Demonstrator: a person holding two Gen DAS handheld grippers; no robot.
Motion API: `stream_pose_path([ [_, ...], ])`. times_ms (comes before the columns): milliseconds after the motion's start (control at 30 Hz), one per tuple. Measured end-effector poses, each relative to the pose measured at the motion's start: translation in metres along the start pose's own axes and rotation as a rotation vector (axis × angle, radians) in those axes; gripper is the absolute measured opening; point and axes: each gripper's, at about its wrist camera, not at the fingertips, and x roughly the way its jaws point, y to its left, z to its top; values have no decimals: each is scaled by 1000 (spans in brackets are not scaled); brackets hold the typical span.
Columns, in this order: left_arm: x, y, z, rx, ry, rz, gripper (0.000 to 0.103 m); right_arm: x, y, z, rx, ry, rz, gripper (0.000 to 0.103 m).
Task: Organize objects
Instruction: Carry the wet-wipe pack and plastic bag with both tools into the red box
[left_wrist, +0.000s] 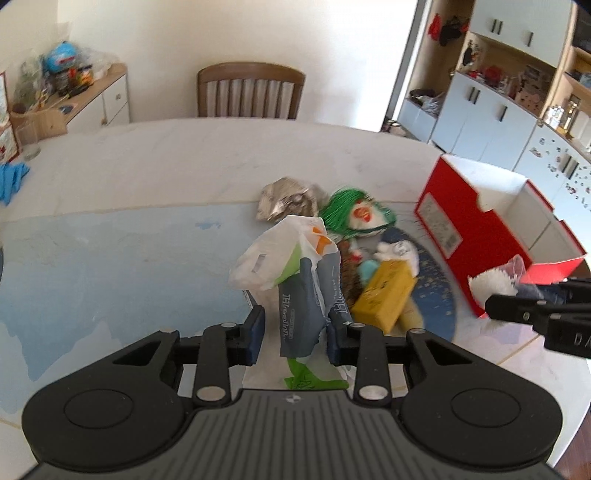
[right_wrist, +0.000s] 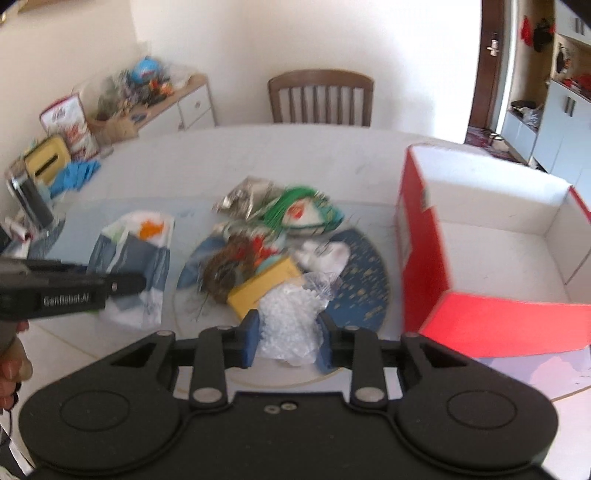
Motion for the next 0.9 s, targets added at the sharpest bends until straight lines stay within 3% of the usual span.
stream_pose_path([
  [467, -3, -83, 38, 82, -34, -82, 33, -39, -75, 24, 41, -95, -55, 31],
  [900, 22, -190, 70, 115, -40, -102, 32, -50, -177, 33, 31, -98, -58, 31],
])
